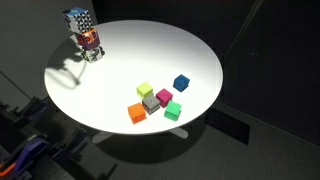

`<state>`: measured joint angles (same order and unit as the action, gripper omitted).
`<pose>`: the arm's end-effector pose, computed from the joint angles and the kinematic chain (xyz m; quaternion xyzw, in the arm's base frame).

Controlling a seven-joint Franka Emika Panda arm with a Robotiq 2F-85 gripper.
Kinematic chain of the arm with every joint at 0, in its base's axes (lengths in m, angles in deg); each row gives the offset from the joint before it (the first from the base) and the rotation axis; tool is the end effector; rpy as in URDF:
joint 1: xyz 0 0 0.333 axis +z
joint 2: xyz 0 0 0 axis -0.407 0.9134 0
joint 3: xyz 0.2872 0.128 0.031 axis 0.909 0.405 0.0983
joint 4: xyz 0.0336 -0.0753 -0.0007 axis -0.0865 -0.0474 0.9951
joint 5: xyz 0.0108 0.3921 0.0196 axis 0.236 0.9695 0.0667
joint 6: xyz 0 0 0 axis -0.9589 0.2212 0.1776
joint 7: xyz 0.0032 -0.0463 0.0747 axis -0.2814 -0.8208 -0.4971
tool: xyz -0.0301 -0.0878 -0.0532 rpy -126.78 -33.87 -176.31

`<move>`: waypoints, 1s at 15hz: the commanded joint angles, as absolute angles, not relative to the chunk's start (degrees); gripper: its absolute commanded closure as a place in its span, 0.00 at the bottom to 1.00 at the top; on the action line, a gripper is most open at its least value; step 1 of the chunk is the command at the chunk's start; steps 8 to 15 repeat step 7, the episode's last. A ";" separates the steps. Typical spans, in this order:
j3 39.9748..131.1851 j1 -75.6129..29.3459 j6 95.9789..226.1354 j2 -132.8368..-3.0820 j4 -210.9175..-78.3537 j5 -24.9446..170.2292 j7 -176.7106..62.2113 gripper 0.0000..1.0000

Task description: Put the light blue plushy cube on the orange plushy cube

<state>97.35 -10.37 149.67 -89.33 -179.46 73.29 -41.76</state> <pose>0.4777 0.1869 0.4131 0.9995 0.0225 0.0147 0.0186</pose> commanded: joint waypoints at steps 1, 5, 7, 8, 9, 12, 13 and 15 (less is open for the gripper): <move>98.77 -11.88 148.92 -89.57 -179.37 73.63 -42.40 0.00; 98.84 -11.91 148.33 -89.86 -179.48 73.79 -43.05 0.00; 98.85 -11.91 148.33 -89.86 -179.51 73.79 -43.07 0.00; 98.85 -11.91 148.33 -89.86 -179.51 73.79 -43.07 0.00; 98.85 -11.91 148.33 -89.86 -179.51 73.79 -43.07 0.00; 98.85 -11.91 148.33 -89.86 -179.51 73.79 -43.07 0.00; 98.85 -11.91 148.33 -89.86 -179.51 73.79 -43.07 0.00; 98.85 -11.91 148.33 -89.86 -179.51 73.79 -43.07 0.00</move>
